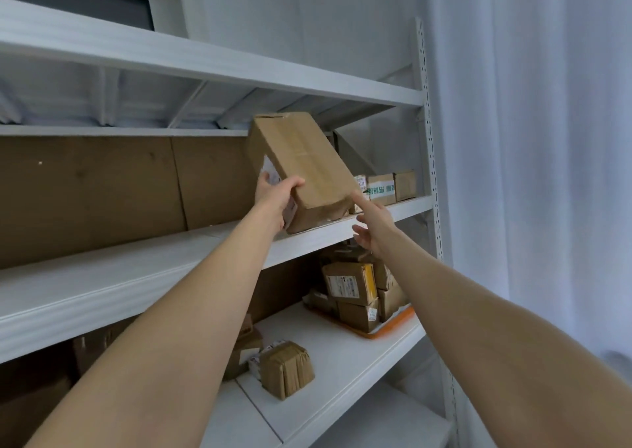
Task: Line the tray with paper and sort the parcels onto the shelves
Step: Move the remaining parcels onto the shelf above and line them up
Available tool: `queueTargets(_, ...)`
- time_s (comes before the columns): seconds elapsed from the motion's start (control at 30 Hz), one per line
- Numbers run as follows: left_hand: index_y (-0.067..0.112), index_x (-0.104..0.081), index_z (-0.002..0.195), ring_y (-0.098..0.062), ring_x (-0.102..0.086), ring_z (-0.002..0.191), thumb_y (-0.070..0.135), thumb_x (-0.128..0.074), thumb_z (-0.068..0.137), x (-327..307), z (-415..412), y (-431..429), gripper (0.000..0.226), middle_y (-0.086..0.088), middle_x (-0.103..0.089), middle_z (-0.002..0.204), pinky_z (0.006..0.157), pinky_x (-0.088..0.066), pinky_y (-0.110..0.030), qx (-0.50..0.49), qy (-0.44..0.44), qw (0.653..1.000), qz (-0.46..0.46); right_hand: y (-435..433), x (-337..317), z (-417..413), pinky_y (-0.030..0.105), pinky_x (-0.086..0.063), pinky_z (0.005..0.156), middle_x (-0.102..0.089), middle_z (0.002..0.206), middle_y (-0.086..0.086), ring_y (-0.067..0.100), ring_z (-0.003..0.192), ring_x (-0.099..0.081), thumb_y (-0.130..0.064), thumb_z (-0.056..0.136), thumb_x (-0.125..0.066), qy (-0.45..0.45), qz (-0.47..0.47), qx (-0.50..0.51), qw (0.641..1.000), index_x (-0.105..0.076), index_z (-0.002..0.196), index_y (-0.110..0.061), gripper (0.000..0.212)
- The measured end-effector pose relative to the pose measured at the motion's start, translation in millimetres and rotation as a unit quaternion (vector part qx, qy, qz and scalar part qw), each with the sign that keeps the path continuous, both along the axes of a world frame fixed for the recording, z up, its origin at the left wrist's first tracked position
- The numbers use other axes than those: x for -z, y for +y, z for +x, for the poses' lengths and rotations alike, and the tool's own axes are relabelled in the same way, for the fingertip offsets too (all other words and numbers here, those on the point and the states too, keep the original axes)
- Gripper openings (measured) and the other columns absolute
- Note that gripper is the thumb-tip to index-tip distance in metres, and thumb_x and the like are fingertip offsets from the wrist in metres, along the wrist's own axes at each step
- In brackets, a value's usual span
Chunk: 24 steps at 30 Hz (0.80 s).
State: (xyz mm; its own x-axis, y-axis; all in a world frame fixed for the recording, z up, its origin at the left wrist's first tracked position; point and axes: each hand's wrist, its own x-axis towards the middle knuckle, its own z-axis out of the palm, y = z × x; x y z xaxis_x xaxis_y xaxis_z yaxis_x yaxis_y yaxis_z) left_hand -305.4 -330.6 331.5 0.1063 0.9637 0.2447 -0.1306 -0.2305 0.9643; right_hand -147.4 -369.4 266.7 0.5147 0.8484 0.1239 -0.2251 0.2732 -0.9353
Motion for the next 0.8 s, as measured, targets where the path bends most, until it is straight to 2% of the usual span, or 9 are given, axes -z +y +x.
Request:
queueTargets(0.03,0.032,-0.021,0.149,-0.030,-0.049,0.117,0.024,-0.073,0.079,-4,-4,4,0.088,-0.007,-0.044,0.140,0.094,-0.046,-0.051,-0.014,-0.010,1.000,-0.011,5,-6,-5,0.029,-0.052,0.073,-0.053,0.119,0.003,0.019,0.093,-0.055,-0.050,0.080,-0.072,-0.005,0.004,-0.023,1.000,-0.047,0.130,-0.024,0.061)
queueTargets(0.1,0.030,-0.024,0.148,-0.031,-0.051,0.114,0.027,-0.072,0.080,-9,-10,12,0.083,-0.009,-0.049,0.134,0.095,-0.045,-0.056,-0.029,-0.026,0.999,-0.029,18,-16,-15,0.032,-0.055,0.079,-0.053,0.125,0.003,0.020,0.098,-0.056,-0.050,0.082,-0.071,-0.027,0.012,-0.050,0.998,-0.046,0.137,-0.026,0.065)
queueTargets(0.17,0.026,-0.031,0.142,-0.028,-0.056,0.098,0.031,-0.072,0.081,-12,-14,20,0.074,-0.008,-0.054,0.122,0.085,-0.050,-0.052,-0.033,-0.030,0.998,-0.040,30,-25,-25,0.033,-0.054,0.083,-0.051,0.134,0.003,0.020,0.102,-0.055,-0.047,0.084,-0.070,-0.043,0.023,-0.058,0.997,-0.042,0.142,-0.029,0.067)
queueTargets(0.23,0.020,-0.041,0.132,-0.027,-0.058,0.088,0.038,-0.070,0.082,-14,-17,28,0.062,-0.007,-0.058,0.111,0.075,-0.054,-0.049,-0.030,-0.020,0.998,-0.054,42,-30,-32,0.032,-0.052,0.079,-0.047,0.139,0.002,0.022,0.110,-0.052,-0.043,0.086,-0.069,-0.056,0.033,-0.061,0.996,-0.038,0.145,-0.029,0.069)
queueTargets(0.33,0.014,-0.050,0.121,-0.032,-0.060,0.098,0.051,-0.065,0.083,-15,-20,45,0.055,-0.012,-0.061,0.109,0.083,-0.052,-0.053,-0.017,0.023,0.995,-0.093,61,-33,-38,0.031,-0.047,0.076,-0.046,0.143,0.004,0.026,0.121,-0.048,-0.035,0.087,-0.069,-0.068,0.031,-0.072,0.995,-0.034,0.149,-0.026,0.072)
queueTargets(0.43,0.015,-0.048,0.116,-0.036,-0.057,0.101,0.054,-0.063,0.082,-13,-20,63,0.054,-0.015,-0.056,0.108,0.083,-0.052,-0.054,-0.015,0.053,0.989,-0.138,78,-31,-40,0.027,-0.046,0.065,-0.049,0.138,0.005,0.023,0.109,-0.051,-0.030,0.088,-0.069,-0.077,0.016,-0.069,0.994,-0.035,0.148,-0.025,0.069)
queueTargets(0.53,0.012,-0.049,0.101,-0.037,-0.057,0.096,0.055,-0.062,0.083,-7,-18,77,0.048,-0.016,-0.055,0.104,0.076,-0.054,-0.054,-0.013,0.078,0.984,-0.161,93,-25,-39,0.030,-0.049,0.071,-0.050,0.133,0.004,0.022,0.105,-0.053,-0.026,0.088,-0.069,-0.079,0.006,-0.054,0.995,-0.036,0.147,-0.024,0.068)
queueTargets(0.67,0.013,-0.050,0.090,-0.033,-0.059,0.094,0.057,-0.057,0.084,0,-11,95,0.045,-0.014,-0.055,0.095,0.087,-0.052,-0.050,-0.045,0.109,0.979,-0.166,108,-17,-37,0.033,-0.048,0.080,-0.050,0.128,0.003,0.022,0.105,-0.050,-0.025,0.088,-0.069,-0.077,-0.012,-0.045,0.996,-0.040,0.145,-0.023,0.064)
queueTargets(0.8,0.015,-0.048,0.083,-0.024,-0.050,0.079,0.048,-0.045,0.092,3,-4,103,0.035,-0.009,-0.049,0.081,0.094,-0.045,-0.039,-0.097,0.142,0.979,-0.107,119,-13,-38,0.032,-0.045,0.077,-0.051,0.133,0.004,0.021,0.106,-0.050,-0.023,0.090,-0.067,-0.109,-0.015,-0.049,0.993,-0.043,0.142,-0.022,0.058)
